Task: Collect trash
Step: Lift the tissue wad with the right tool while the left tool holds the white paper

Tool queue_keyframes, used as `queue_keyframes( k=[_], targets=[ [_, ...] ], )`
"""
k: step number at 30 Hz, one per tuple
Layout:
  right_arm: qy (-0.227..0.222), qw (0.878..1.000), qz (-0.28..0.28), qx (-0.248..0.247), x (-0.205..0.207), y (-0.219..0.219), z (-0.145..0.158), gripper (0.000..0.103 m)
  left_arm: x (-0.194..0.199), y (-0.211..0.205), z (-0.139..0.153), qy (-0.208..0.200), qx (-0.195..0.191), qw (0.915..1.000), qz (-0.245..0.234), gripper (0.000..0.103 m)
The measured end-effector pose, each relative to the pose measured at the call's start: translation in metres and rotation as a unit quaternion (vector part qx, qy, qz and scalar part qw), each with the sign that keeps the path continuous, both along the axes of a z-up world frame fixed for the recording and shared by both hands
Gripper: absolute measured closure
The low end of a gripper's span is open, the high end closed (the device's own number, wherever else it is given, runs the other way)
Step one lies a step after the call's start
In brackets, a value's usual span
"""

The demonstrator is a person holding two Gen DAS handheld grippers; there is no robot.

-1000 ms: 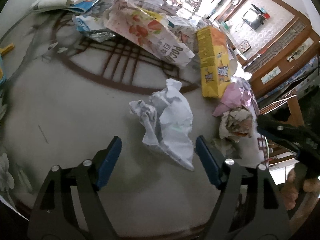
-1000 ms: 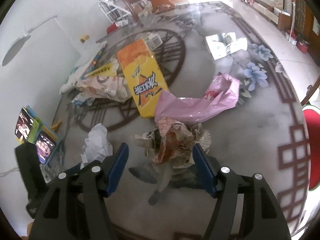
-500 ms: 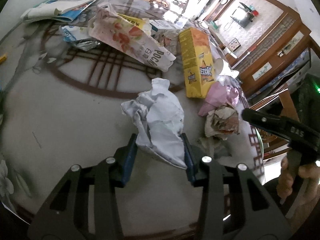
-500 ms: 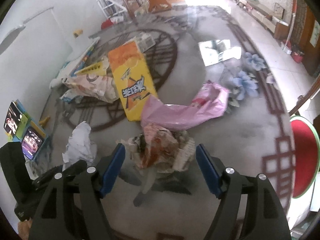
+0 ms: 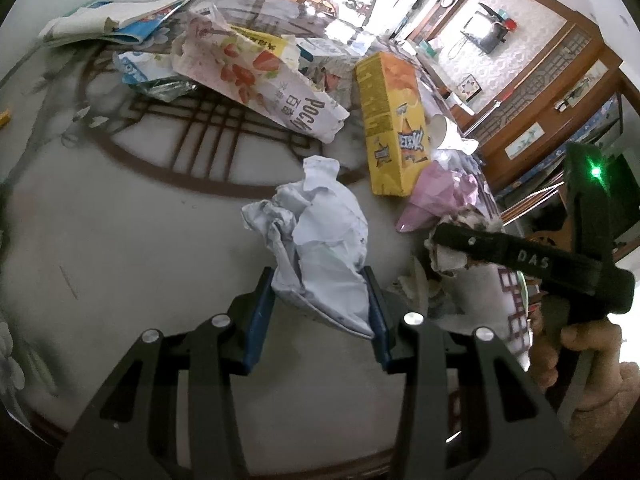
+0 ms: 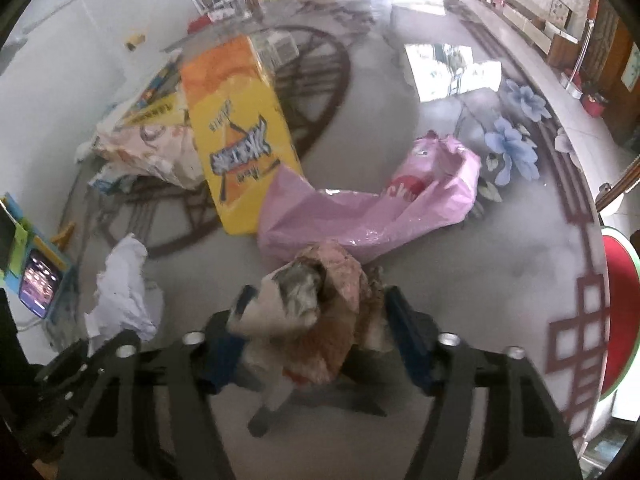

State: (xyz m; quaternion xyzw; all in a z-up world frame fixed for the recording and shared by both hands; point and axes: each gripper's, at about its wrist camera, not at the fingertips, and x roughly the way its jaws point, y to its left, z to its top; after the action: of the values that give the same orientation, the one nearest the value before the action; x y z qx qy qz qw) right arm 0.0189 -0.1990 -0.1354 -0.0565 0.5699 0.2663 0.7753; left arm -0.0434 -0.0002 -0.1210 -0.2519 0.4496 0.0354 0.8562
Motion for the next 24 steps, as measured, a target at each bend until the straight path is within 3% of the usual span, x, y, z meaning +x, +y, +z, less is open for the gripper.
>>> queue_keyframes(
  k=[5, 24],
  targets=[
    [-0.013, 1.0, -0.016, 0.024, -0.006, -0.012, 0.015, 0.073, -0.002, 0.003, 0.002, -0.002, 0.001, 1.0, 0.008, 0.062],
    [-0.082, 0.994, -0.043, 0.064, -0.071, -0.05, 0.081, 0.074, -0.009, -0.006, 0.024, -0.047, 0.009, 0.9989, -0.001, 0.062]
  ],
)
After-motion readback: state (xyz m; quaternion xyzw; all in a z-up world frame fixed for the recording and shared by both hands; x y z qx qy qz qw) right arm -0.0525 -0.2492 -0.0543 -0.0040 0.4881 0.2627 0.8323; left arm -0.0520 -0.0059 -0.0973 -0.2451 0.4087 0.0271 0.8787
